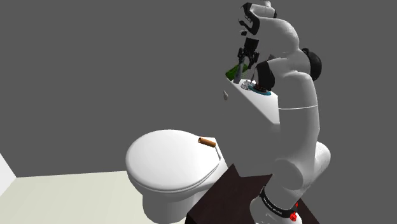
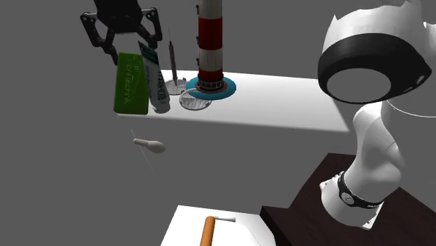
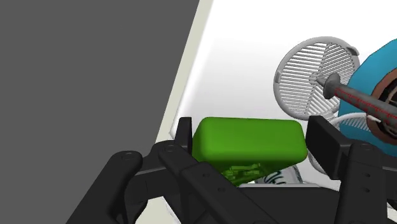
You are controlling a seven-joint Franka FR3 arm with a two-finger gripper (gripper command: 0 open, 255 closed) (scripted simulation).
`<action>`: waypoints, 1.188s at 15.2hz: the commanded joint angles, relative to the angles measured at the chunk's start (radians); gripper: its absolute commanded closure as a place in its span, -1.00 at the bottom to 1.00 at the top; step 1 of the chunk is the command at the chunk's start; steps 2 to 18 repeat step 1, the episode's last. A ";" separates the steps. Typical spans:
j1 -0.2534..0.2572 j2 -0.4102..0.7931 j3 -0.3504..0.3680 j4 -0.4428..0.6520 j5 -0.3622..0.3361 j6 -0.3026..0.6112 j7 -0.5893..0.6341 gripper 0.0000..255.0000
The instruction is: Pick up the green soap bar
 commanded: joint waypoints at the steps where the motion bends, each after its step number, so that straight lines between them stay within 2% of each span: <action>1: -0.015 0.010 0.004 0.029 0.007 -0.018 0.001 1.00; 18: -0.015 0.010 0.004 0.029 0.007 -0.018 0.001 1.00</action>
